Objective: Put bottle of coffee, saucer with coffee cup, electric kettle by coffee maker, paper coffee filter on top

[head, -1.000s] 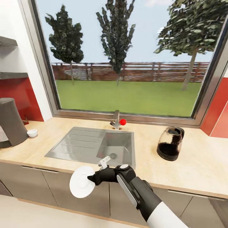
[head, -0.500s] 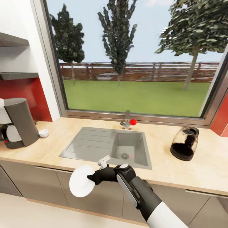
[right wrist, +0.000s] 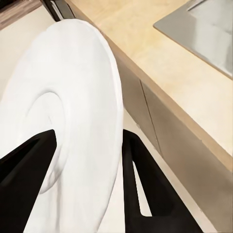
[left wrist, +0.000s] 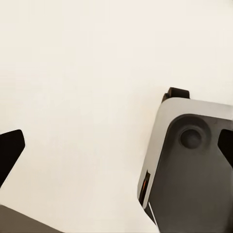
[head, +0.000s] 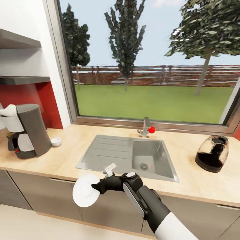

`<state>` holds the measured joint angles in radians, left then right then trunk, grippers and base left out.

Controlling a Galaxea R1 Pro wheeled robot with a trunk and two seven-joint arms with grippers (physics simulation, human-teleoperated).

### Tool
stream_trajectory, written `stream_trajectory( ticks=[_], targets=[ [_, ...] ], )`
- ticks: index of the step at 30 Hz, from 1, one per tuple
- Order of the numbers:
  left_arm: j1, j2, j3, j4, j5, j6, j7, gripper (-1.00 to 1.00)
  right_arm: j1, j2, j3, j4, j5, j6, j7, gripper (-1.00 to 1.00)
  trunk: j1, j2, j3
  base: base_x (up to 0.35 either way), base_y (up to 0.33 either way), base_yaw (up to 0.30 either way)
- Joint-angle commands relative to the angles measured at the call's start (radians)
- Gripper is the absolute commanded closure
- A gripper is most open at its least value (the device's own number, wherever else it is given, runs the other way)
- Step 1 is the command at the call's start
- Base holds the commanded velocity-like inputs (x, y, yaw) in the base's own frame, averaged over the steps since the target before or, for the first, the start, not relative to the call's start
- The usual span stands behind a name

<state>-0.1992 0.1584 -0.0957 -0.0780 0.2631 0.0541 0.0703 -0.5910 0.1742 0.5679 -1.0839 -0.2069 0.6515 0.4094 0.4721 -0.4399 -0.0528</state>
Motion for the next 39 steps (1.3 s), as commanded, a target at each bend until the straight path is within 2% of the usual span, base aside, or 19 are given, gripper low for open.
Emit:
stream_trajectory(
  ticks=[1, 30, 39],
  targets=[
    [0.0, 0.0, -0.009, -0.002, 0.01, 0.006, 0.003, -1.0, -0.001, 0.0, 0.0, -0.001, -0.005, 0.007, 0.0, 1.0, 0.001, -0.002, -0.002, 0.16, 0.317, 0.0],
    [0.0, 0.001, -0.009, 0.003, 0.008, 0.006, 0.003, -1.0, -0.001, 0.0, 0.0, -0.037, -0.006, 0.007, 0.0, 1.0, 0.001, -0.002, -0.002, 0.164, 0.313, 0.0],
    [0.0, 0.001, -0.007, 0.004, 0.008, 0.005, 0.003, -1.0, -0.001, 0.0, -0.005, -0.036, -0.004, 0.008, -0.001, 1.0, 0.001, -0.002, -0.002, 0.232, 0.155, 0.0]
  ],
)
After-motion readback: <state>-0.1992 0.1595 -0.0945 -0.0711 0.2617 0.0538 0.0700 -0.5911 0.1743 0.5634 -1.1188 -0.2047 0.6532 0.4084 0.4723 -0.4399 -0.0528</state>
